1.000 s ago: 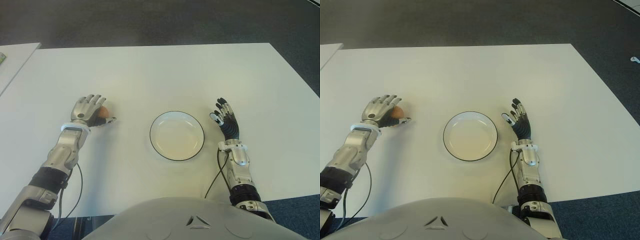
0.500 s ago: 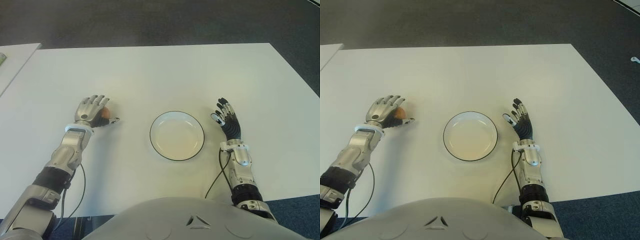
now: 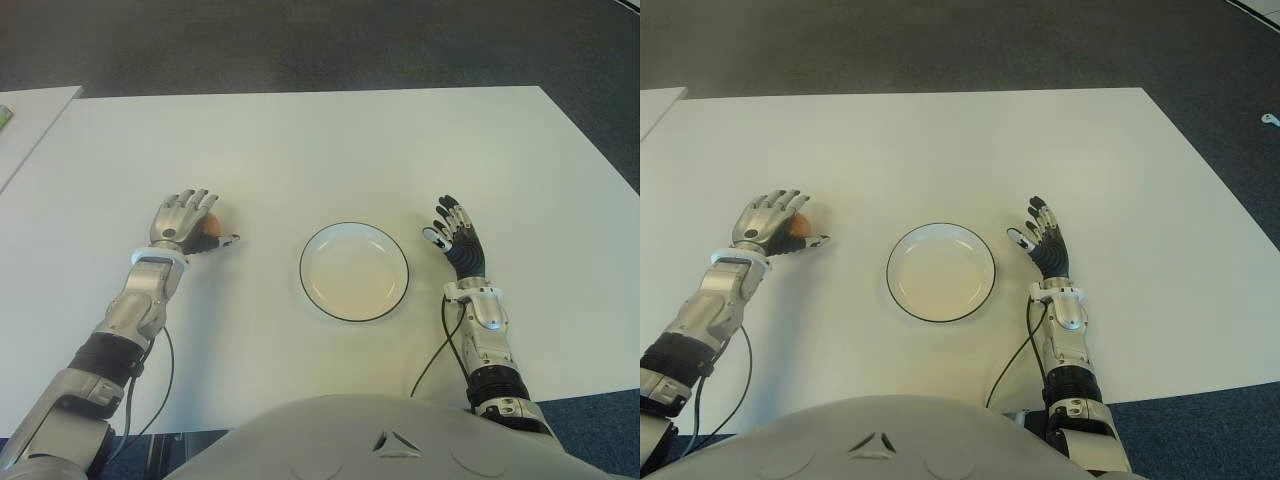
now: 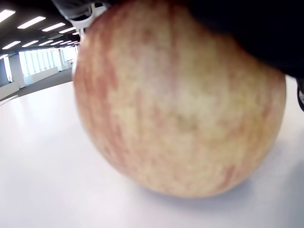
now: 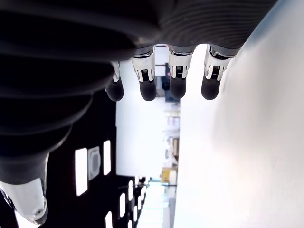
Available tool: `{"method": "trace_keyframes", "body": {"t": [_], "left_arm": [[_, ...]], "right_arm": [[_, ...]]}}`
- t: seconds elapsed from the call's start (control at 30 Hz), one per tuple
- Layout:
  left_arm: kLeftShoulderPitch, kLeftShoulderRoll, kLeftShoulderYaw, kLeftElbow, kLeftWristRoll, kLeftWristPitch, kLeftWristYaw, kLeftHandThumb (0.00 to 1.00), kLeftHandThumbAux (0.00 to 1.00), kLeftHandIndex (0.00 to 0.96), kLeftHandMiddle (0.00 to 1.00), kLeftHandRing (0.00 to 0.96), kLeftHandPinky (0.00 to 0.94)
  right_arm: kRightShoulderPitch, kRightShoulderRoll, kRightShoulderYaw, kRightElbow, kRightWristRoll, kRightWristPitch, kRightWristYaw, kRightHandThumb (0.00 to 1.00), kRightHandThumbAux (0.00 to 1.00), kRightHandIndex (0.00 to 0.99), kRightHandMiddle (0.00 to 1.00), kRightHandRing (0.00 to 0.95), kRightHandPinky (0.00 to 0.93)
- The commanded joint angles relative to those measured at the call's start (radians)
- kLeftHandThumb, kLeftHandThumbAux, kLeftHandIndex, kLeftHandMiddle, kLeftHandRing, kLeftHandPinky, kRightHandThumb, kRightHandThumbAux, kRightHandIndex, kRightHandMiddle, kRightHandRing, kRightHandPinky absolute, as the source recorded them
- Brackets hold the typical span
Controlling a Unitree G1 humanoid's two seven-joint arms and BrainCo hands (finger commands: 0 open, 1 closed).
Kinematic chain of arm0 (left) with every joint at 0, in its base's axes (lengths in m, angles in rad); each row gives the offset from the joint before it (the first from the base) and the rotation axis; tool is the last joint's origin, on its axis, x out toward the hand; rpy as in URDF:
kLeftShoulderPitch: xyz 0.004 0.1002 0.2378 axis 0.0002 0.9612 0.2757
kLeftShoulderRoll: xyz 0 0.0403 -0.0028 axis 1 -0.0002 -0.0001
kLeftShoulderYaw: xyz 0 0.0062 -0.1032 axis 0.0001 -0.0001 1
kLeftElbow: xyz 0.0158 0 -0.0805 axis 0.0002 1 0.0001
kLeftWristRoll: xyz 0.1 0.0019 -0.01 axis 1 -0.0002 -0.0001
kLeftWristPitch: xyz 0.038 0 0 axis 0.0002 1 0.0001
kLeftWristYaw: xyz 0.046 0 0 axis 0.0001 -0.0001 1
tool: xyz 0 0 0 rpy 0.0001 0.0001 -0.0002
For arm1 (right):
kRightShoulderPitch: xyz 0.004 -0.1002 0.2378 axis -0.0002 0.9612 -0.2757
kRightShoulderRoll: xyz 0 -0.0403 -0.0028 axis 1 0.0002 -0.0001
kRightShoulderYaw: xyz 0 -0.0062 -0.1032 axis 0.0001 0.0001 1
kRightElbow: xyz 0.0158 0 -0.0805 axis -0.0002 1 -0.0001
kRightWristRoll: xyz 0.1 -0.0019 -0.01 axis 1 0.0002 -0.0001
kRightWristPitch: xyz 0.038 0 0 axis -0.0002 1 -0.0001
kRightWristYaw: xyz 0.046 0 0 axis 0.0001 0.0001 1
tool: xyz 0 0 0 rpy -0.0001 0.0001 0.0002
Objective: Put the apples into the plate.
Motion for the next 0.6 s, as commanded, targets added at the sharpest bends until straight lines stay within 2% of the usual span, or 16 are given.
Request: {"method": "trace_keyframes", "body": {"t": [0.03,0.23,0.4,0.5,0.57,0.6], "left_arm": [[0.023,-0.011,-0.035,0.016,0.005,0.021,-0.047,0.208,0.25,0.0,0.0,0.0,0.0],[0.024,-0.006,-0.043,0.003,0.01,0.038,-0.048,0.214,0.278,0.0,0.0,0.0,0.0],[0.025,0.002,-0.046,0.011,0.015,0.044,-0.033,0.24,0.324,0.0,0.0,0.0,0.0],[0.016,-0.001,-0.054,0.032,0.021,0.045,-0.018,0.29,0.372,0.0,0.0,0.0,0.013],[0.004,-0.004,-0.06,0.065,0.023,0.039,-0.003,0.344,0.41,0.002,0.0,0.0,0.049],[-0.002,-0.005,-0.063,0.081,0.024,0.036,0.005,0.397,0.437,0.021,0.024,0.031,0.09]], "right_arm": [[0.065,0.017,-0.007,0.095,0.012,0.063,0.0,0.129,0.609,0.0,0.0,0.0,0.0],[0.053,0.008,-0.01,0.109,0.022,0.07,0.014,0.14,0.618,0.0,0.0,0.0,0.0],[0.052,0.013,-0.016,0.118,0.021,0.035,0.008,0.136,0.604,0.0,0.0,0.0,0.0],[0.049,0.011,-0.015,0.123,0.019,0.032,0.013,0.137,0.6,0.0,0.0,0.0,0.0],[0.046,0.008,-0.015,0.126,0.018,0.032,0.015,0.137,0.601,0.0,0.0,0.0,0.0],[0.045,0.008,-0.015,0.128,0.018,0.033,0.015,0.138,0.601,0.0,0.0,0.0,0.0]]}}
